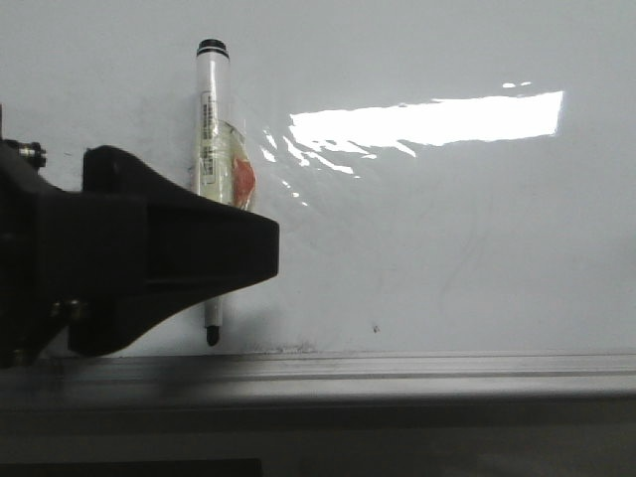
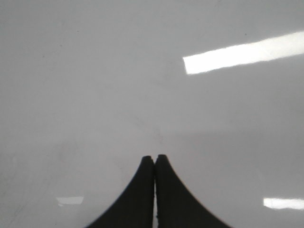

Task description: Write number 9 on whiteboard

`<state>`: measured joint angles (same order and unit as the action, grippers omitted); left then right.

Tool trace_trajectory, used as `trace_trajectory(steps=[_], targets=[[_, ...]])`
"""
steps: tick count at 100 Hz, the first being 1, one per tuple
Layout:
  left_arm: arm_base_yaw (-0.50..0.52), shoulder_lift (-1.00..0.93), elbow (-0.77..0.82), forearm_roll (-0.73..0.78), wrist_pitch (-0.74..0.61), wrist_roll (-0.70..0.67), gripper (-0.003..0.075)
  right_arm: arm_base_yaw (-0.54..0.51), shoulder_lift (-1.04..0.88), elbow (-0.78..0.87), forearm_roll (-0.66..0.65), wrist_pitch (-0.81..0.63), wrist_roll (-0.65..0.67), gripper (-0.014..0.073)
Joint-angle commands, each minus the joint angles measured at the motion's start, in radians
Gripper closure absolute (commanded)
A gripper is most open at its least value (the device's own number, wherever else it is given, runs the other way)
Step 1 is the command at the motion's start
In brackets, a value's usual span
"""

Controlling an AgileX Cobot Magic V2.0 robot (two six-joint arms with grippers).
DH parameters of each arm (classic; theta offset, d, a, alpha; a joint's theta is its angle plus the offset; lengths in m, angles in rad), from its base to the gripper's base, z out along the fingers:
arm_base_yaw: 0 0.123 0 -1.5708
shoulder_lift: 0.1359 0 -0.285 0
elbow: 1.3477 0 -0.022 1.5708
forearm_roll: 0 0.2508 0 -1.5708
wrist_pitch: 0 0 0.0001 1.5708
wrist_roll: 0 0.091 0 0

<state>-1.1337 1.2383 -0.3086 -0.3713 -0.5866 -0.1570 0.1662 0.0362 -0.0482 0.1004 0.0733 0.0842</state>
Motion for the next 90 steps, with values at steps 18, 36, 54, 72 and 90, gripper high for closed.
trace_trajectory(steps=[18,36,54,72,90], targets=[[0.041,0.018,-0.021,-0.151,-0.042,-0.007,0.0689,0.003,0.029,-0.082,0.019,0.044,-0.004,0.0657],[0.042,0.018,-0.021,-0.087,-0.022,-0.007,0.0741,0.003,0.126,-0.176,0.019,0.174,-0.029,0.0657],[0.042,-0.008,-0.021,0.081,-0.020,-0.007,0.0741,0.031,0.277,-0.317,0.027,0.289,-0.043,0.0657],[0.042,-0.092,-0.021,0.254,-0.018,0.014,0.0741,0.178,0.434,-0.467,0.219,0.396,-0.289,0.0655],[0.042,-0.155,-0.021,0.429,0.034,0.062,0.0741,0.416,0.584,-0.560,0.413,0.385,-0.524,0.0430]])
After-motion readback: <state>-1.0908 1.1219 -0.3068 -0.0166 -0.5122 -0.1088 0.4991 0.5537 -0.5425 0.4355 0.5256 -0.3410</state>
